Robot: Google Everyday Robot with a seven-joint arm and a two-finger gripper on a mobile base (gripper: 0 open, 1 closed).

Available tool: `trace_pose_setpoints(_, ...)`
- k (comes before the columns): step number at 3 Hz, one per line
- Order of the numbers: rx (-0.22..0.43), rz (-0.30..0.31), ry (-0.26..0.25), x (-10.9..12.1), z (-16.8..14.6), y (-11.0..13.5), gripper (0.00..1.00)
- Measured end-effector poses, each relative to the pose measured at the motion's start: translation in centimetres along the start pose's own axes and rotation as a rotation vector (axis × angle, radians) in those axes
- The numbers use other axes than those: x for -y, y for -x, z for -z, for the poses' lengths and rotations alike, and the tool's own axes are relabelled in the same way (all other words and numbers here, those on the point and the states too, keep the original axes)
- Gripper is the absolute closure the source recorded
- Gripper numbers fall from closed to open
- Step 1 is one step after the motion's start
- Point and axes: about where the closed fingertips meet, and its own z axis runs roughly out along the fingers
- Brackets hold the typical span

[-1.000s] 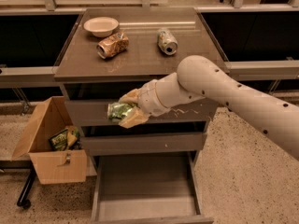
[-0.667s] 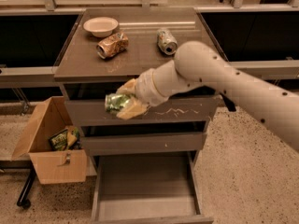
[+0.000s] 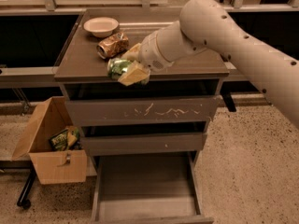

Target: Pick green can from bottom drawer and place on counter

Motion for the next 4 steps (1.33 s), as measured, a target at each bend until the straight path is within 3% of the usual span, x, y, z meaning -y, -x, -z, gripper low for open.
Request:
trace_pose_setpoints(2,0.072,-0.128,-0.137,6.9,0.0,0.2,1.00)
trace_pose_setpoints(4,0.069,-0.243,-0.211,12.8,-1.8,-1.9,1.00)
